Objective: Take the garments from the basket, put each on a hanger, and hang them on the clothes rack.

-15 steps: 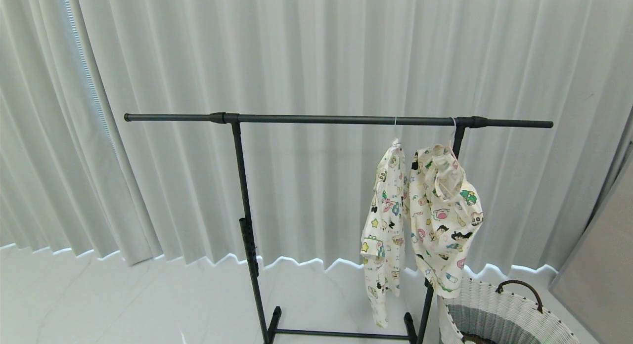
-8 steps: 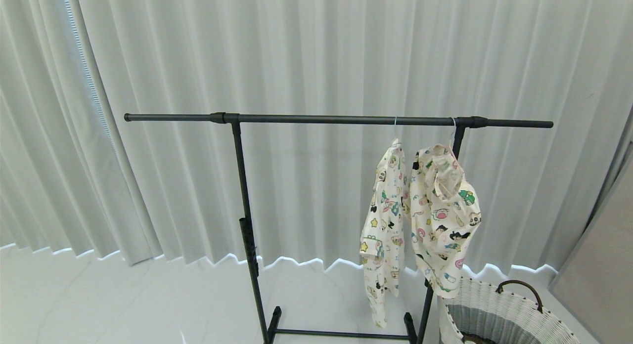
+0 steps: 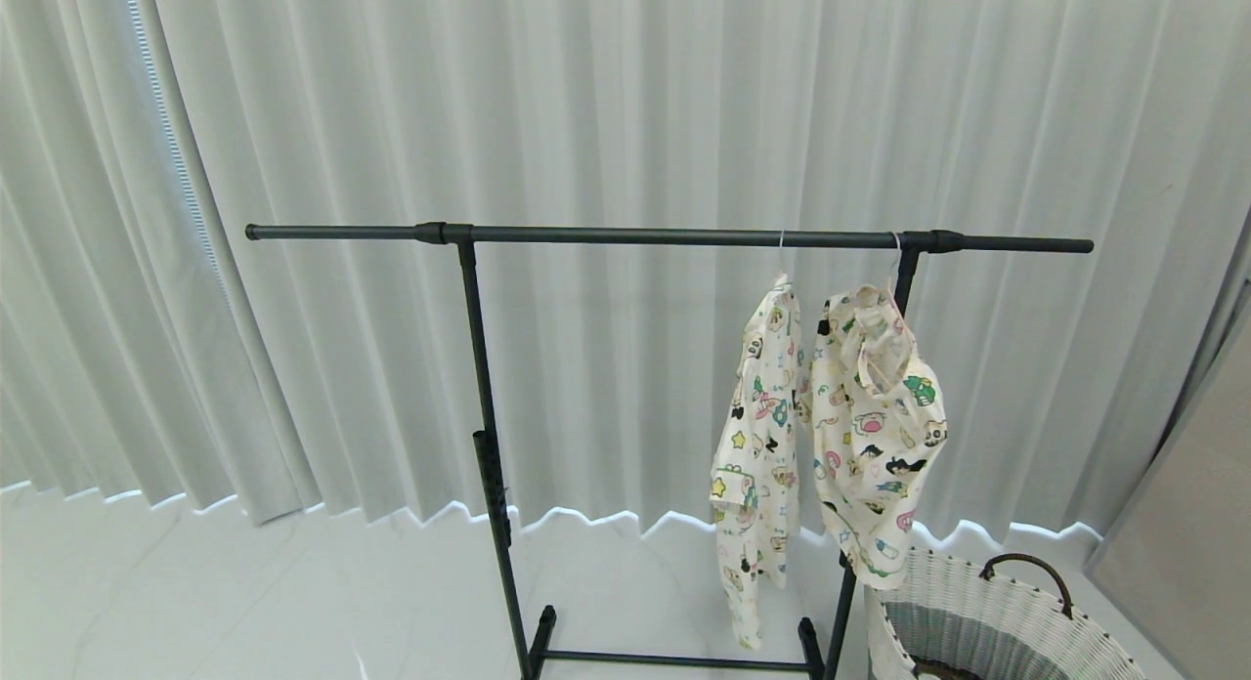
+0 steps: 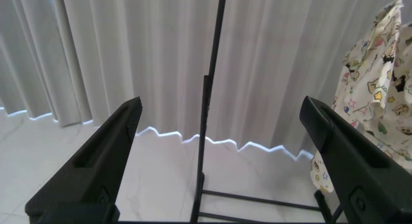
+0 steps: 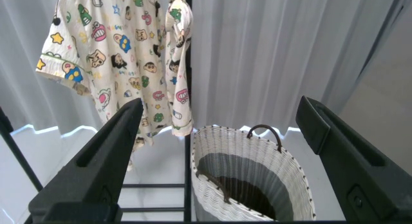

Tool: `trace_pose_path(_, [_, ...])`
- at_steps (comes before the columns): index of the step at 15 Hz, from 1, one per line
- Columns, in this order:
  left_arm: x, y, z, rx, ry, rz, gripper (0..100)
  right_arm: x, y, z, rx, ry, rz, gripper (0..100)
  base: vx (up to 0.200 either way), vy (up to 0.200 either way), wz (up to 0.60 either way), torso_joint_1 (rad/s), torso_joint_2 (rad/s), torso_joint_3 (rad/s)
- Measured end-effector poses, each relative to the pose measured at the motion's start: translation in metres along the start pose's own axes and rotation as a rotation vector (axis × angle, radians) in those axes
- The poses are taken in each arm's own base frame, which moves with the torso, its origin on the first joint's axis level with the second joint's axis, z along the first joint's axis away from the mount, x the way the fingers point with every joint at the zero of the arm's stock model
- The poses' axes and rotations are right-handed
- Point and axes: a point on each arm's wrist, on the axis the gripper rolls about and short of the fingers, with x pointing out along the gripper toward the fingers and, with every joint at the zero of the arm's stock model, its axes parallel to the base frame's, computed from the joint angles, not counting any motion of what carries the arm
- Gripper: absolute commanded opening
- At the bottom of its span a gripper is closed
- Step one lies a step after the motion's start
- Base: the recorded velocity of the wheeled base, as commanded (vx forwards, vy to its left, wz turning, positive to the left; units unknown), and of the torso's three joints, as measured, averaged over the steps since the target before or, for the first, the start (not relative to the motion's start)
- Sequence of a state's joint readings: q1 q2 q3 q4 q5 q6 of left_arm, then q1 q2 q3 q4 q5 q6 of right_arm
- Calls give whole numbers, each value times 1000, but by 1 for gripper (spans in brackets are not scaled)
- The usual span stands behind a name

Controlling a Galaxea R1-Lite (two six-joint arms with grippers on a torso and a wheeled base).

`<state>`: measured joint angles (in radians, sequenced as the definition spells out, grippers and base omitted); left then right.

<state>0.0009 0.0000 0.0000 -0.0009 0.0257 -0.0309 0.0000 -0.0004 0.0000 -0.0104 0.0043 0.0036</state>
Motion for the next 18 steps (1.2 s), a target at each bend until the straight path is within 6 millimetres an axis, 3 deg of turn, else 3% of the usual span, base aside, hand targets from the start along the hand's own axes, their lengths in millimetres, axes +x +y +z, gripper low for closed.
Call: trace_pose_path(18, [0, 0, 0, 0, 0, -1, 100, 0, 0, 0, 0, 0, 0, 100, 0, 0, 0, 0, 0, 0])
